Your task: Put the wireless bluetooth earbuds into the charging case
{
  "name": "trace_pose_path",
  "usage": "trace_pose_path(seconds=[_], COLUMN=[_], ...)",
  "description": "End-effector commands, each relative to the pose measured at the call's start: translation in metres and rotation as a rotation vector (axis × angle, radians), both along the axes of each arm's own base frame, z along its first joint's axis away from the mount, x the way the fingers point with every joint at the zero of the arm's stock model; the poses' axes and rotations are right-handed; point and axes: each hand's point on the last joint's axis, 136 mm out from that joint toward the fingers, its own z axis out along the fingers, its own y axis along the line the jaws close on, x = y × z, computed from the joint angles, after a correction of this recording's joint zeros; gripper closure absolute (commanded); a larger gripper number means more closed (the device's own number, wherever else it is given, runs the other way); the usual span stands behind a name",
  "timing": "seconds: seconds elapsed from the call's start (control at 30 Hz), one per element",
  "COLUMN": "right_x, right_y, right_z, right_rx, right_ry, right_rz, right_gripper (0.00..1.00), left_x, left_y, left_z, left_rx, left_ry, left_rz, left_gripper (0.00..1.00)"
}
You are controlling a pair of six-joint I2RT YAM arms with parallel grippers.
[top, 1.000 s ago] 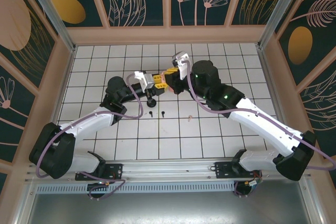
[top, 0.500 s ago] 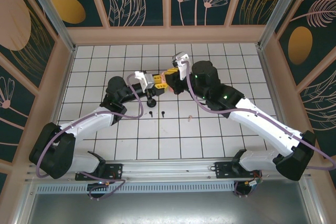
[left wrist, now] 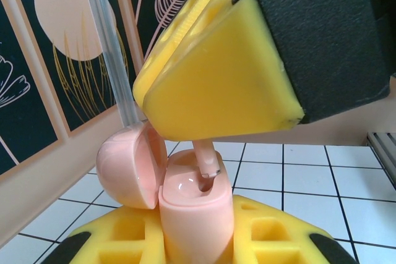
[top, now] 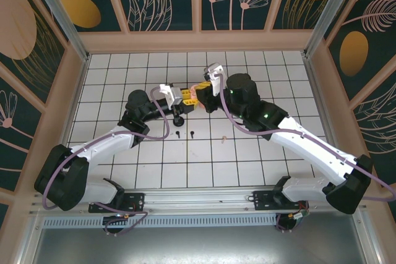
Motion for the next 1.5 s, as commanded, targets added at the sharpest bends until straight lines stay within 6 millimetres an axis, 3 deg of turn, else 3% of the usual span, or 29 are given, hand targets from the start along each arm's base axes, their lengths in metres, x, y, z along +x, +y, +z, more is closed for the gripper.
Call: trace_pose_path(seconds=[0.0, 0.63, 0.77, 0.83, 0.93, 1.07, 1.23, 1.37, 1.47], right_x=[-0.008, -0.021, -0.016, -0.012, -0.008, -0.005, -0.004, -0.005, -0.003], right_y=[-0.003, 0.027, 0.025, 0.022, 0.014, -0.006, -0.057, -0.098, -0.122], right_z=[-0.014, -0.037, -0.029, -0.016, 0.006, 0.040, 0.073, 0.068, 0.039], right_rx=[-0.049, -0.239, -0.224, -0.190, -0.122, -0.014, 0.175, 0.310, 0.330], right_ry=[0.015, -0.042, -0.045, -0.048, -0.040, -0.024, 0.051, 0.159, 0.258], right_rz=[0.023, 0.097, 0.063, 0.025, -0.022, -0.115, -0.289, -0.402, -0.505], right_gripper=[0.85, 0.84, 0.69, 0.54, 0.44, 0.38, 0.33, 0.30, 0.30], left_x=[-0.005, -0.004, -0.004, -0.003, -0.003, -0.002, 0.000, 0.000, 0.001], left_y=[-0.001, -0.002, -0.003, -0.002, -0.001, 0.001, 0.006, 0.011, 0.015], left_z=[0.035, 0.033, 0.031, 0.029, 0.027, 0.025, 0.024, 0.023, 0.024], left_rx=[-0.057, -0.054, -0.054, -0.056, -0.059, -0.072, -0.097, -0.115, -0.128], left_ry=[-0.086, -0.070, -0.065, -0.066, -0.063, -0.058, -0.063, -0.072, -0.077], left_rz=[-0.013, -0.020, -0.020, -0.015, -0.009, 0.008, 0.046, 0.076, 0.101], left_gripper=[1.00, 1.00, 1.00, 1.00, 1.00, 1.00, 1.00, 1.00, 1.00])
